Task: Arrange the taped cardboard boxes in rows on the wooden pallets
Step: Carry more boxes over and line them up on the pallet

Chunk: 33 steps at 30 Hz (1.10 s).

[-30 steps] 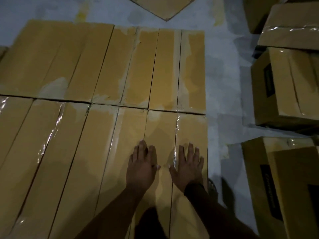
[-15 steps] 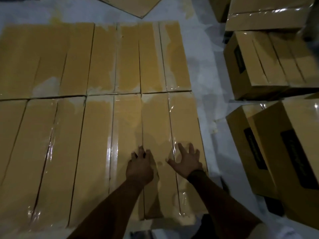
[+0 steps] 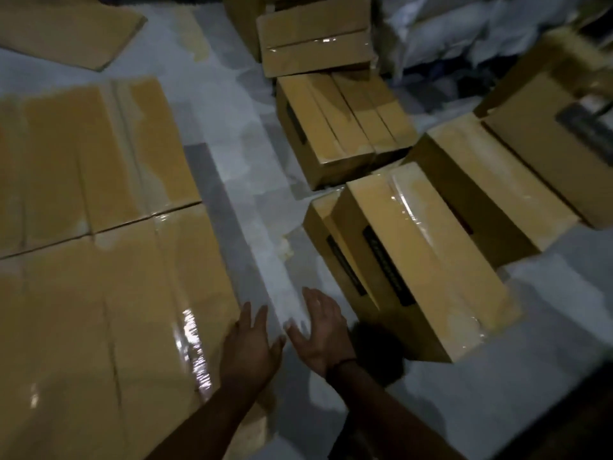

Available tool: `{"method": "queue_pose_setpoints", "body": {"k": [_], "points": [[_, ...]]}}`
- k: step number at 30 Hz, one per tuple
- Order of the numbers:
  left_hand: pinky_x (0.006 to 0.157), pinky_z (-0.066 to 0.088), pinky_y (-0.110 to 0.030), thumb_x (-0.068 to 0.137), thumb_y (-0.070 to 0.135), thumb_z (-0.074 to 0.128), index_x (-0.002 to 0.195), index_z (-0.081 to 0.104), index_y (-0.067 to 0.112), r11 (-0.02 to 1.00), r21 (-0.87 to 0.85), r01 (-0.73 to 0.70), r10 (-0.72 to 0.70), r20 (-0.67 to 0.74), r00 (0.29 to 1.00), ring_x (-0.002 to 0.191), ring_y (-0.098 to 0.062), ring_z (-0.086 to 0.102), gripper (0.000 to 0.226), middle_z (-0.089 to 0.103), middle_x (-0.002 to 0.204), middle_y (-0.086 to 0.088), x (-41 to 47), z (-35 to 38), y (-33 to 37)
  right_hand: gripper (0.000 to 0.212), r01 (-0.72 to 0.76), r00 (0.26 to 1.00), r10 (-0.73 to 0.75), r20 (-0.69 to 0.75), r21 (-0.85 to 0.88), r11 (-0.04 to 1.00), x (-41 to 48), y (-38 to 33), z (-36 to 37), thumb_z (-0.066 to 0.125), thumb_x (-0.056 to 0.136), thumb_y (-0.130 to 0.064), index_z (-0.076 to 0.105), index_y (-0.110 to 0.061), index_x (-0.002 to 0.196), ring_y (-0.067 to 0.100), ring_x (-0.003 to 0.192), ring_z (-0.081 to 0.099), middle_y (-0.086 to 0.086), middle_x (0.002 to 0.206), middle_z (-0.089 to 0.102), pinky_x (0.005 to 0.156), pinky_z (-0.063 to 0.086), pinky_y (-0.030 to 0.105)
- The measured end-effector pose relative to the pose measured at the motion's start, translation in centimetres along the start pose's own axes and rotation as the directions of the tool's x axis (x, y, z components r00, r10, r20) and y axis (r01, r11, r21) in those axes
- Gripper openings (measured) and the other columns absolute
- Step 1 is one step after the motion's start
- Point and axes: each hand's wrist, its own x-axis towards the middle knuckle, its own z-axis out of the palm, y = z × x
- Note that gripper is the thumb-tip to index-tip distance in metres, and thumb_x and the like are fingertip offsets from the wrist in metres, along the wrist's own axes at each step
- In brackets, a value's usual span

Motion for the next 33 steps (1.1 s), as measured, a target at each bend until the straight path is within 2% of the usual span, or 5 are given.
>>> {"method": "queue_pose_setpoints", "body": {"k": [4,15,19,23,33], "points": [[0.119,0.031,-0.041,0.100,0.060,0.047,0.162,0.021,0.030,0.995,-0.081,-0.058,0.060,0.032,0.998,0.150,-0.029,0.030,0.074,0.010,0.171,-0.002,2.7,2.7,11.7,0.079,-0.054,0.991,0.047,-0.126,-0.056,0.997,1.8,8.4,-7.9,0.050,0.091,-0.061,0.039,-0.013,0.153,0.035,0.129,0.050,0.015,0.145,0.051,0.105,0.046,0.048],[0.117,0.028,-0.042,0.097,0.055,0.059,0.164,0.011,0.027,0.927,-0.368,-0.068,0.093,0.048,0.995,0.153,-0.034,0.016,0.086,0.003,0.169,-0.011,9.7,14.2,32.8,0.096,-0.298,0.952,0.302,-0.049,-0.366,0.882,10.8,32.0,-24.6,0.057,0.088,-0.068,0.009,-0.028,0.161,0.038,0.151,0.015,0.011,0.167,0.016,0.117,0.026,0.060],[0.117,0.028,-0.040,0.096,0.048,0.064,0.164,0.001,0.026,0.905,-0.425,0.005,0.008,0.029,1.000,0.155,-0.035,0.011,0.096,-0.011,0.169,-0.012,11.5,17.3,35.0,0.108,-0.306,0.931,0.360,0.060,-0.409,0.860,13.2,37.3,-25.7,0.064,0.083,-0.071,0.000,-0.033,0.161,0.045,0.152,0.005,0.011,0.169,-0.004,0.116,0.012,0.071],[0.116,0.036,-0.049,0.089,0.056,0.071,0.164,0.006,0.030,0.868,-0.483,0.117,-0.108,0.046,0.993,0.152,-0.040,0.022,0.103,-0.004,0.169,-0.008,12.4,19.1,34.6,0.112,-0.294,0.918,0.361,0.163,-0.330,0.897,14.1,38.7,-24.8,0.067,0.080,-0.072,-0.001,-0.036,0.161,0.048,0.148,0.018,0.006,0.168,-0.018,0.112,0.037,0.063],[0.116,0.032,-0.057,0.077,0.075,0.069,0.162,0.014,0.040,0.889,-0.424,0.175,-0.220,-0.060,0.974,0.147,-0.039,0.024,0.107,0.006,0.167,0.007,10.6,13.9,30.4,0.093,-0.024,0.994,0.071,0.081,-0.471,0.882,8.5,33.0,-22.1,0.034,0.079,-0.091,0.022,-0.042,0.156,0.041,0.134,0.035,-0.001,0.168,-0.001,0.101,0.046,0.053]]}}
